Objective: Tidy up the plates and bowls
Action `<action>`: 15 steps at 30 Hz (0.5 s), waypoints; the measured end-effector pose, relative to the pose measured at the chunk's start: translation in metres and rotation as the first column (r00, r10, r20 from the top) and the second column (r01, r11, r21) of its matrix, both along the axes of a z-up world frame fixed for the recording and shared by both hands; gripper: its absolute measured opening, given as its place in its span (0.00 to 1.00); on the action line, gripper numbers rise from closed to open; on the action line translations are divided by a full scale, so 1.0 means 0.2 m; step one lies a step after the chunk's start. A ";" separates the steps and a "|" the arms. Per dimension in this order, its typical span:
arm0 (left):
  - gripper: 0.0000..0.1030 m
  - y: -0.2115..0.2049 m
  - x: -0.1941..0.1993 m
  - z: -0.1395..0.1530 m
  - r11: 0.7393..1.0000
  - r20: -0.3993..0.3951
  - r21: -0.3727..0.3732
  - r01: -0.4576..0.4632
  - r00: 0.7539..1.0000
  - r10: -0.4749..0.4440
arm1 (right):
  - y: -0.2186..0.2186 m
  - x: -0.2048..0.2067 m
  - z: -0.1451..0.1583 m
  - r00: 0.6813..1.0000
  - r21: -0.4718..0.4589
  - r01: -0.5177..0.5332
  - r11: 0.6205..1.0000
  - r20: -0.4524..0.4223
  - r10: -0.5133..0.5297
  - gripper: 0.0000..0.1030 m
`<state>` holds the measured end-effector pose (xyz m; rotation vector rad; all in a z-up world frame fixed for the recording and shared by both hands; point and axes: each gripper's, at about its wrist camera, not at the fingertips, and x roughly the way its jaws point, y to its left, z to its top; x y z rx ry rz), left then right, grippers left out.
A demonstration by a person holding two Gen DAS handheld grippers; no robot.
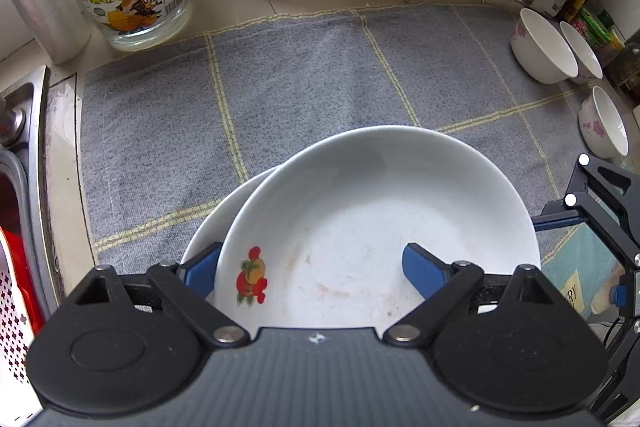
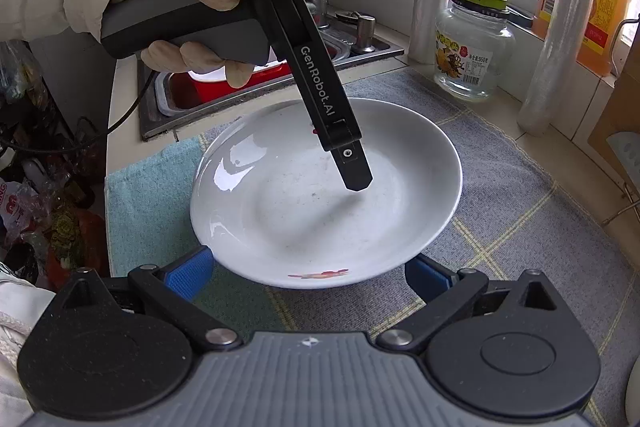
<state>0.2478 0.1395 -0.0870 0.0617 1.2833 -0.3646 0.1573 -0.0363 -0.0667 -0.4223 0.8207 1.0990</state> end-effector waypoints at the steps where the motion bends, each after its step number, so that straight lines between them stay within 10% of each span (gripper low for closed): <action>1: 0.90 0.00 0.00 0.00 1.000 0.002 0.000 -0.002 1.000 0.002 | 0.00 0.00 0.00 1.000 0.001 0.001 1.000 -0.004 -0.001 1.00; 15: 0.90 0.03 -0.03 0.02 0.998 0.075 -0.042 -0.046 0.996 0.049 | 0.02 -0.04 -0.02 0.998 -0.035 -0.026 0.999 0.049 0.027 1.00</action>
